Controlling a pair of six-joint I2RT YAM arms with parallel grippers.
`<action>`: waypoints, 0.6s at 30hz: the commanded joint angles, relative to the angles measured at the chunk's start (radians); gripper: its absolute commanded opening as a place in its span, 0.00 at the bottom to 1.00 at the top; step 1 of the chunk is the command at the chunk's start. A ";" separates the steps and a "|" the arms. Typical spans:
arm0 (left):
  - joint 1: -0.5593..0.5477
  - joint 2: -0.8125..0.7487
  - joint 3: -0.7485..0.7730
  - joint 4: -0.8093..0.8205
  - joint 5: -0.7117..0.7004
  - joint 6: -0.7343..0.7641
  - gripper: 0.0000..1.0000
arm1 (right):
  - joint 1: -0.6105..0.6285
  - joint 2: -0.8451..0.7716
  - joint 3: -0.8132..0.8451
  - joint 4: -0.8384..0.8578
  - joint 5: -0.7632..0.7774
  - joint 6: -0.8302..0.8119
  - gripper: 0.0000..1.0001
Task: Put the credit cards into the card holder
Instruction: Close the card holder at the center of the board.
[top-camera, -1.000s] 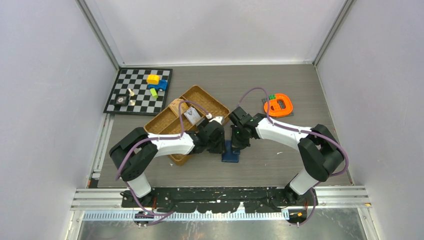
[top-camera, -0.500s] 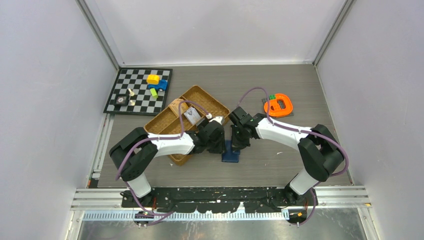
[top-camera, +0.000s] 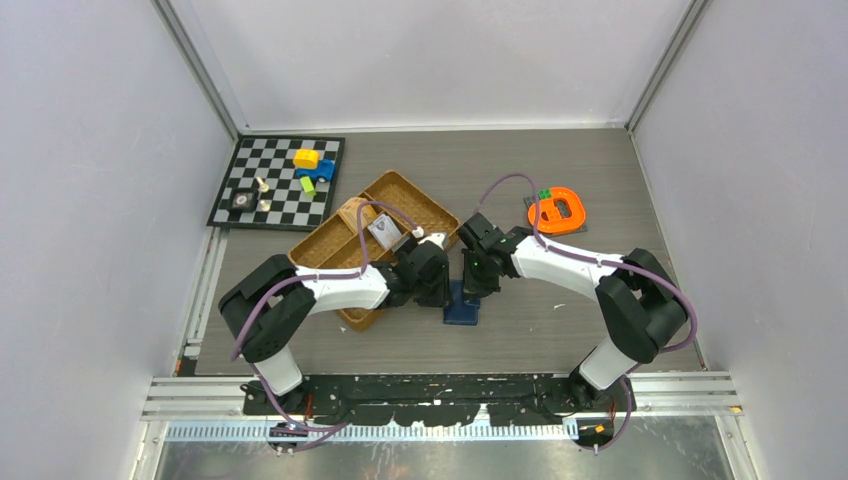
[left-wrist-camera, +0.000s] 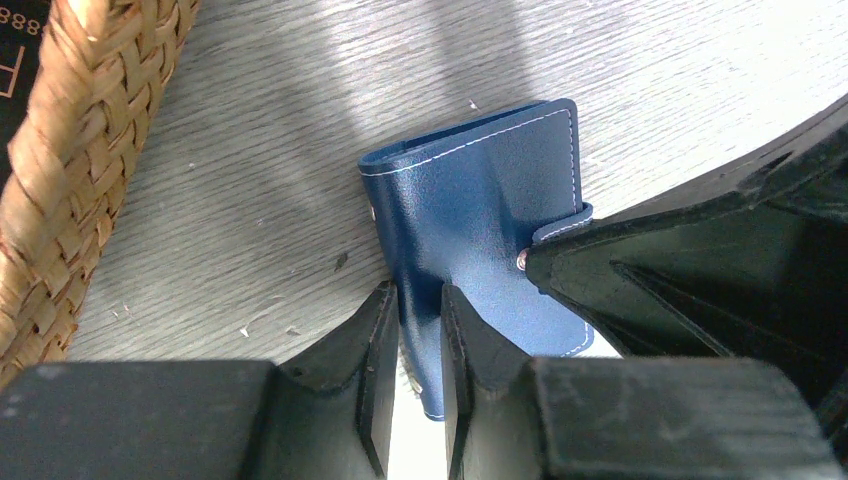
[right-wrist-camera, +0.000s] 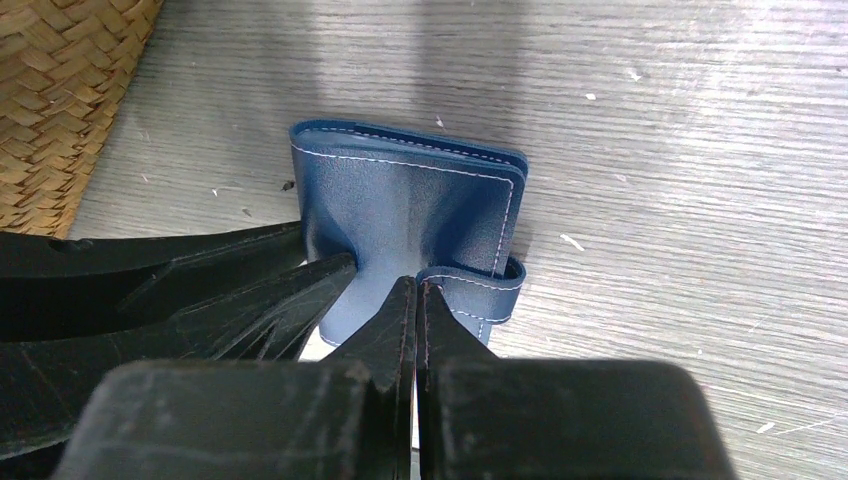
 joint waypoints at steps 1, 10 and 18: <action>-0.005 0.006 -0.035 -0.116 -0.029 0.038 0.20 | 0.006 0.004 0.005 0.065 0.035 0.026 0.01; -0.005 0.001 -0.040 -0.114 -0.028 0.035 0.20 | 0.023 0.023 -0.007 0.085 0.013 0.041 0.01; -0.005 0.000 -0.044 -0.111 -0.028 0.033 0.20 | 0.038 0.034 -0.028 0.115 0.020 0.066 0.01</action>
